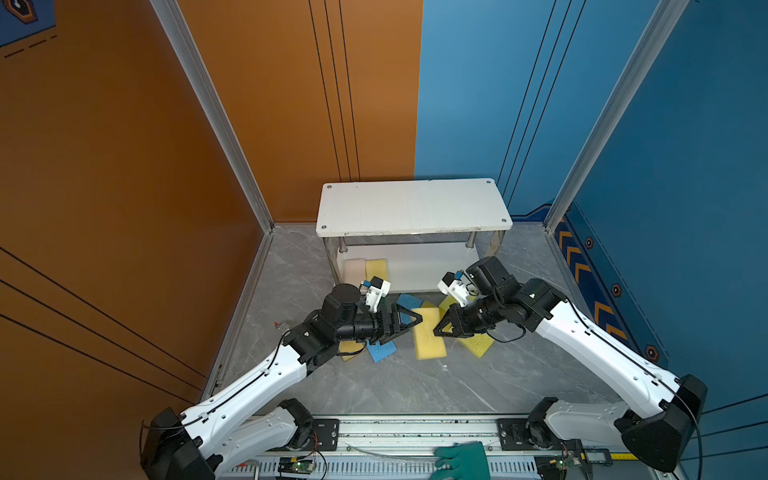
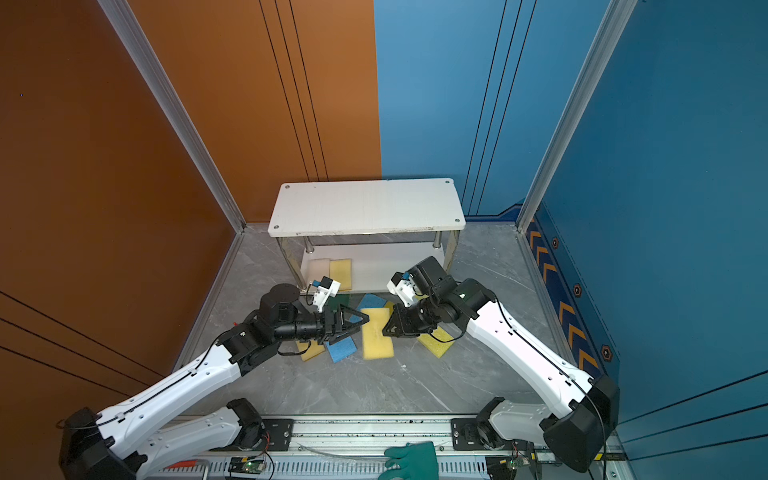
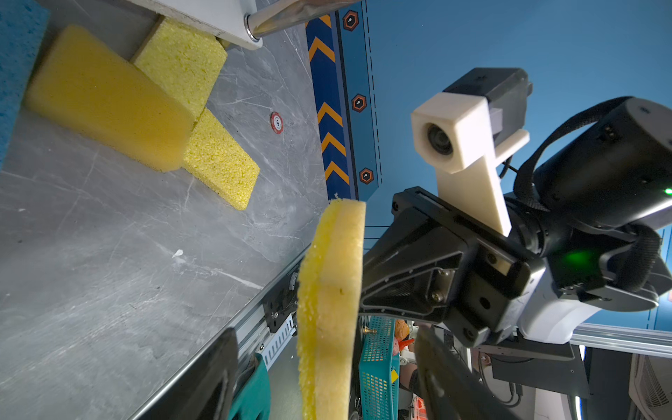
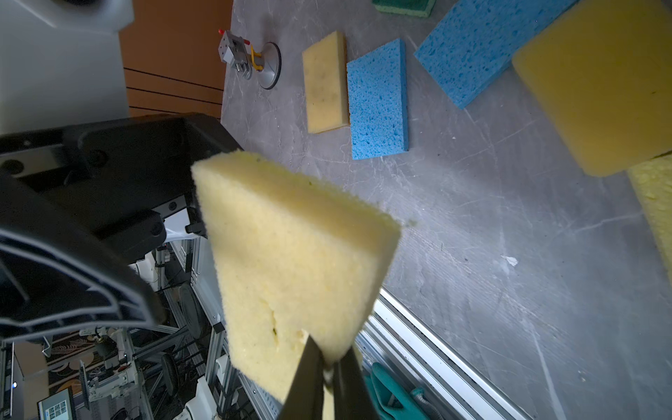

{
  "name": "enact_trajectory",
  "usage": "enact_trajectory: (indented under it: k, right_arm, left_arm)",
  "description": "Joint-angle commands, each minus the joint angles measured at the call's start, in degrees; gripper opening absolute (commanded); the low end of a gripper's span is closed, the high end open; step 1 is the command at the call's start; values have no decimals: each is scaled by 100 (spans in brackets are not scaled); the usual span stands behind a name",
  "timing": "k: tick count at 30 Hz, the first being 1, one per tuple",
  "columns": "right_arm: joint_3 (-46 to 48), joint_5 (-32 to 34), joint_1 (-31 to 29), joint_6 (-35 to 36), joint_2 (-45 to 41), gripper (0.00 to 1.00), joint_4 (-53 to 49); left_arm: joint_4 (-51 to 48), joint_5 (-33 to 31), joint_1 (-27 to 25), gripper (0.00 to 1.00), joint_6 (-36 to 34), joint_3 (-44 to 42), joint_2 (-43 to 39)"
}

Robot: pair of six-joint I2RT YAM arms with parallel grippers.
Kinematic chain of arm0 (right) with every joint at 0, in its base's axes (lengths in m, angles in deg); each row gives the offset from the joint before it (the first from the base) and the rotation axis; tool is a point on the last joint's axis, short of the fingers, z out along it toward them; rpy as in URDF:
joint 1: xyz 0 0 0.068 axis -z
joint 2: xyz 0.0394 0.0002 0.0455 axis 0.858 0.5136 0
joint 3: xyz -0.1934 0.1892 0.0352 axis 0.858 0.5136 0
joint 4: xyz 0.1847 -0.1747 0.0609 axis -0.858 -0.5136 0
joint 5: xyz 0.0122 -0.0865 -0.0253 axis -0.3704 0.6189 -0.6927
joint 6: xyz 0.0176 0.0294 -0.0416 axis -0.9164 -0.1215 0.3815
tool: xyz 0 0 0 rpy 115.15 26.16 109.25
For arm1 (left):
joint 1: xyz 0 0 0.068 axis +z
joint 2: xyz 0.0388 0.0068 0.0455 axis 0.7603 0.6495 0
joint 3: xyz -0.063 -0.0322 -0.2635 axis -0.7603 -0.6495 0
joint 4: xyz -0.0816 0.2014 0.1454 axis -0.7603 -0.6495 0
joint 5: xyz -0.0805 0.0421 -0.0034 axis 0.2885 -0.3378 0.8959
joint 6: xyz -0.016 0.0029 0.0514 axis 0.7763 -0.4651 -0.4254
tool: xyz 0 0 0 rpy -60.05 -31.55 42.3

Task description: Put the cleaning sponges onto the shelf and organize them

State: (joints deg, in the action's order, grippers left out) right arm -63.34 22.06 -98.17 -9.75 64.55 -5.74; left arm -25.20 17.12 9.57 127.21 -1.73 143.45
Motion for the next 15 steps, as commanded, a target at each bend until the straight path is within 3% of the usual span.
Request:
enact_trajectory:
  k: [1, 15]
  right_arm:
    - [-177, -63, -74, 105, -86, 9, -177]
    - [-122, -31, -276, 114, -124, 8, -169]
  left_arm:
    - [220, -174, -76, 72, 6, 71, -29]
    - [346, -240, -165, 52, 46, 35, 33]
